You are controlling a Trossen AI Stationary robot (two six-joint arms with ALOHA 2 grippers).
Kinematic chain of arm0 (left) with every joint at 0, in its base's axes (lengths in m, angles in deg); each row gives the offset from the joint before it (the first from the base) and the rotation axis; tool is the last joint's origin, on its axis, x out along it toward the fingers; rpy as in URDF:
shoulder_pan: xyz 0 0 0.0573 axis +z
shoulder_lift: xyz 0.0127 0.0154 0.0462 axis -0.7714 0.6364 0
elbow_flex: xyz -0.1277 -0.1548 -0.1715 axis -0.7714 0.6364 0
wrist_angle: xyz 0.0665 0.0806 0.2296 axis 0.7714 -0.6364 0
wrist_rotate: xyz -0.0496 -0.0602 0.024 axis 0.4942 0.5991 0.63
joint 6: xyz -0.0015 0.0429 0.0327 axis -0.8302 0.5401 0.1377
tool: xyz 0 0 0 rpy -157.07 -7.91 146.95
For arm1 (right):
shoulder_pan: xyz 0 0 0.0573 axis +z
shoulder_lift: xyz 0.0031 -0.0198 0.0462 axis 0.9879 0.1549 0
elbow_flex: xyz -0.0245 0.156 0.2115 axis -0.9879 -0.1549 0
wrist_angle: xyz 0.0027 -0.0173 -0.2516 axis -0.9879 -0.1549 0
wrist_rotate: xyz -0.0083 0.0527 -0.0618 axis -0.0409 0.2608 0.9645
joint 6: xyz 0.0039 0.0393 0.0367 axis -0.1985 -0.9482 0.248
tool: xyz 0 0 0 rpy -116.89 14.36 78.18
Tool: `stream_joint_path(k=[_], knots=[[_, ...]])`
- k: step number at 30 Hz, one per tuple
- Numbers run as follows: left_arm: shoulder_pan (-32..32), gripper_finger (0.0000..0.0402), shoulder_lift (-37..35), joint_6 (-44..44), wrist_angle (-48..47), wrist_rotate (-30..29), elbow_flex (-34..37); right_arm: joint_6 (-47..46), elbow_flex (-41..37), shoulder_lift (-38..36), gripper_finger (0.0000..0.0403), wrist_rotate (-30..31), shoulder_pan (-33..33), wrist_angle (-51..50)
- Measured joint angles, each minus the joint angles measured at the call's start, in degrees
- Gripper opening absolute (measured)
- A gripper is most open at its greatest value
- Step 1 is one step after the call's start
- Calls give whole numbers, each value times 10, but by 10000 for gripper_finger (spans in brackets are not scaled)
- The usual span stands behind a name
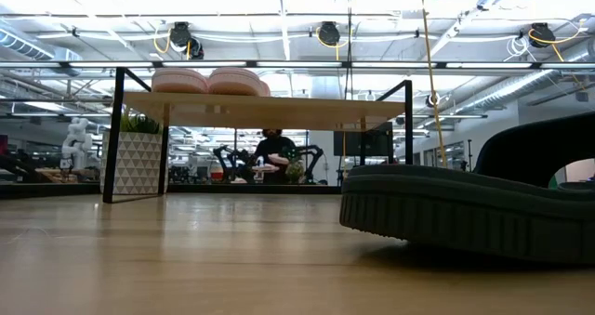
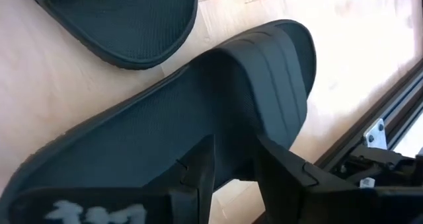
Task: Pick and place slides into the shelf
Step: Put the right black slipper on the shelf
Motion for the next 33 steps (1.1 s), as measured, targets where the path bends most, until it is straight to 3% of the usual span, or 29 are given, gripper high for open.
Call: stream_joint_path(k=[33], knots=[[0, 191, 0, -1, 0, -8, 0, -27, -21, 0, 93, 16, -1, -48]])
